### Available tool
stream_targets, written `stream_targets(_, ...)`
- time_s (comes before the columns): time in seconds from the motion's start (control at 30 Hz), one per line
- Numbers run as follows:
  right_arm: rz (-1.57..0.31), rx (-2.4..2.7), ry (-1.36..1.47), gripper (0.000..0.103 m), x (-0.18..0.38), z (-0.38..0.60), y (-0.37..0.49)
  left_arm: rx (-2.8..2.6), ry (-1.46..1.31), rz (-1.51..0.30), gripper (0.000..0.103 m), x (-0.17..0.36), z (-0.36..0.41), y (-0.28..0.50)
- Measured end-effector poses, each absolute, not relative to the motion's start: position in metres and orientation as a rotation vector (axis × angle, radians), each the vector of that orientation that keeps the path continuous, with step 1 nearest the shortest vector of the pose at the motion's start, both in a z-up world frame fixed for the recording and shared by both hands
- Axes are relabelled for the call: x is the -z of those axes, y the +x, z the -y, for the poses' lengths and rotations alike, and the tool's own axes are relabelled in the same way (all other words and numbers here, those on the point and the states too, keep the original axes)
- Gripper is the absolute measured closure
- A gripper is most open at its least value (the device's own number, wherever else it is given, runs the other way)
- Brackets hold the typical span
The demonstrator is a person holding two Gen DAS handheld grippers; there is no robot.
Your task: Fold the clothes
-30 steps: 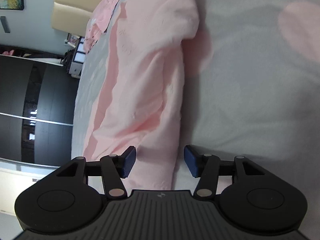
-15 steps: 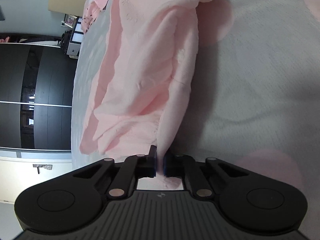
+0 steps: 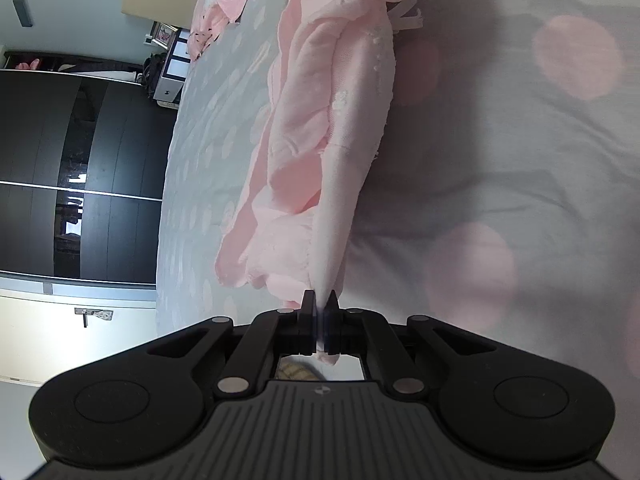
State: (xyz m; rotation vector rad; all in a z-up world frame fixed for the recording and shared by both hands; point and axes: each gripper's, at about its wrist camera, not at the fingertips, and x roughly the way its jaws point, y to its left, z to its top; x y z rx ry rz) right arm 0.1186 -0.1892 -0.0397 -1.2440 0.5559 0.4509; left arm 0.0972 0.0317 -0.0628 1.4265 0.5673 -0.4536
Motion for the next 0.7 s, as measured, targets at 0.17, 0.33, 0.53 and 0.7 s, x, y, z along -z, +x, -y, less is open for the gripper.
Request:
stream_targets(0.17, -0.587, -0.516, -1.218, 0.1, 0.024, 0.182, 0.078, 0.458, 1.402, -0.594, 0.102, 0.051, -0.046, 0.06)
stream_targets(0.33, -0.602, -0.578, -1.209, 0.1, 0.017, 0.175, 0.033, 0.478, 1.365, -0.636, 0.102, 0.044, -0.059, 0.02)
stream_targets(0.53, -0.648, -0.639, -1.21, 0.1, 0.029, 0.176, -0.007, 0.564, 1.386, -0.709, 0.102, 0.06, -0.066, -0.021)
stream_targets(0.7, -0.69, -0.671, -1.231, 0.099, 0.054, 0.176, -0.017, 0.631, 1.392, -0.798, 0.102, 0.087, -0.068, -0.022)
